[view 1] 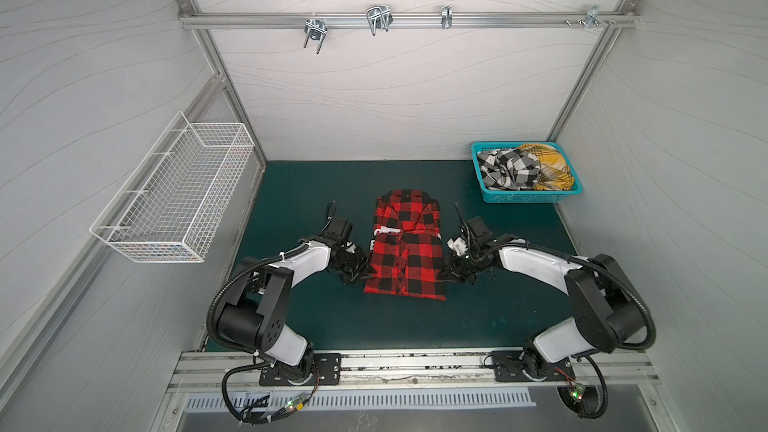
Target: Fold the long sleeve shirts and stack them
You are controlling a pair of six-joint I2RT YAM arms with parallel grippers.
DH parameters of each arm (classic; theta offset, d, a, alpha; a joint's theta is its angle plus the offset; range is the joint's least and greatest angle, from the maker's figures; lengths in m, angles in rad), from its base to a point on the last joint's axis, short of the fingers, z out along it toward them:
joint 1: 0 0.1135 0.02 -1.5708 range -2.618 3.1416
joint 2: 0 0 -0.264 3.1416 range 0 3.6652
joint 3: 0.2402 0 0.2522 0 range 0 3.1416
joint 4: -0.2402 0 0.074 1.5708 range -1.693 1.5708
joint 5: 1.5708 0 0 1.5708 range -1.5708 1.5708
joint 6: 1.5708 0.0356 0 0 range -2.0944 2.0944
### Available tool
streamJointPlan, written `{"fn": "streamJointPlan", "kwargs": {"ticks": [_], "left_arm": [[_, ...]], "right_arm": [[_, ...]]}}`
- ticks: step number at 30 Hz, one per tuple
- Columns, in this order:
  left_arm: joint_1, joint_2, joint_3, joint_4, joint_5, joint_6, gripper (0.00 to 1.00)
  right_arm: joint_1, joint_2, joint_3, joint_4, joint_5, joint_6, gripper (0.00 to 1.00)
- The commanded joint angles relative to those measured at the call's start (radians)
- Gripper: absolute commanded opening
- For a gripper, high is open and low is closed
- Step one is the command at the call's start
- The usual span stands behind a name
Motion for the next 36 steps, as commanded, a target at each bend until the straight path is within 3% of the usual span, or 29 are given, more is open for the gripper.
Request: {"fn": "streamJointPlan", "kwargs": {"ticks": [1, 4, 7, 9, 13, 17, 25, 31, 36], "left_arm": [[-0.003, 0.035, -0.055, 0.055, -0.021, -0.016, 0.19], [-0.004, 0.031, -0.113, 0.093, -0.013, -0.031, 0.19], [-0.004, 0.012, -0.090, 0.053, 0.011, -0.026, 0.27], [-0.004, -0.037, -0.016, -0.027, -0.004, -0.007, 0.34], [-0.004, -0.073, 0.186, -0.178, -0.081, 0.049, 0.39], [-0.004, 0.065, 0.370, -0.204, -0.057, 0.077, 0.35], [-0.021, 0.310, 0.546, -0.149, -0.027, 0.036, 0.35], [-0.020, 0.419, 0.530, -0.138, -0.085, 0.048, 0.33], [-0.021, 0.388, 0.498, -0.128, -0.087, 0.042, 0.35]], "right_arm": [[0.000, 0.057, -0.032, 0.074, -0.048, 0.016, 0.09], [0.001, 0.088, -0.041, 0.093, -0.063, 0.022, 0.08], [0.001, 0.072, -0.005, 0.025, -0.047, -0.008, 0.07], [-0.002, 0.028, 0.046, -0.066, -0.014, -0.043, 0.10], [-0.003, -0.037, 0.159, -0.185, 0.031, -0.092, 0.19], [-0.003, 0.041, 0.283, -0.212, 0.013, -0.108, 0.19], [0.000, 0.274, 0.429, -0.103, -0.075, -0.071, 0.16], [0.010, 0.423, 0.465, -0.082, -0.071, -0.077, 0.13], [0.011, 0.416, 0.465, -0.090, -0.070, -0.075, 0.12]]}}
